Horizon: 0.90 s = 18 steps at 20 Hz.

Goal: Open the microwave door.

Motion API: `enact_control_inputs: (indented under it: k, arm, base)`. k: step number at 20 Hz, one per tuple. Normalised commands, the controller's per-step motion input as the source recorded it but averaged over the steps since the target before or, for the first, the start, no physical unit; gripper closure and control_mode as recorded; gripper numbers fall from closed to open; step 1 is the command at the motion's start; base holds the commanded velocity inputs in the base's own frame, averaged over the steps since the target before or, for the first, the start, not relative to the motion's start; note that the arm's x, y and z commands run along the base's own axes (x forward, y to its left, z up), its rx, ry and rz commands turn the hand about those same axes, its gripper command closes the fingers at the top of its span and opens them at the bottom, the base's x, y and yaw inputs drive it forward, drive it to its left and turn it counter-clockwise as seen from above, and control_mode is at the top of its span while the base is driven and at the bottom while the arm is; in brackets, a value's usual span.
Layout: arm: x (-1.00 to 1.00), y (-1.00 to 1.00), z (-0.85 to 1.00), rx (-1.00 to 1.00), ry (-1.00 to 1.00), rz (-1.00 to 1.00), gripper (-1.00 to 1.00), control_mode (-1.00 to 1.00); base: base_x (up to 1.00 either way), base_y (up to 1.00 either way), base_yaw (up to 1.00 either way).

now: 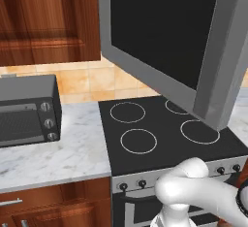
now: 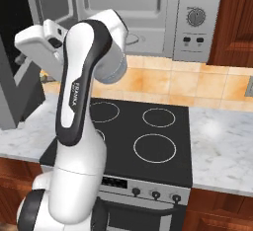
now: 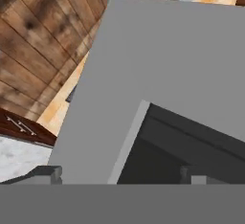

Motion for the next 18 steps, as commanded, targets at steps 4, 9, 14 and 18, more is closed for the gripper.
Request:
enact_control_inputs:
  k: [4, 9, 14, 18]
  arm:
    - [0.51, 1.00, 0.00, 0.14, -0.11, 0.00, -1.00, -1.00]
    - [0.28, 1.00, 0.00, 0.13, -0.11, -0.01, -1.00, -1.00]
    - [0.00, 1.00, 0.00, 0.08, -0.13, 0.00, -1.00, -1.00]
    - [0.00, 1.00, 0.00, 0.05, -0.12, -0.01, -1.00, -1.00]
  base:
    - [0.00, 0.00, 0.00]
    - [0.00, 0.00, 0.00]
    - [0.00, 0.00, 0.00]
    - [0.00, 0.00, 0.00]
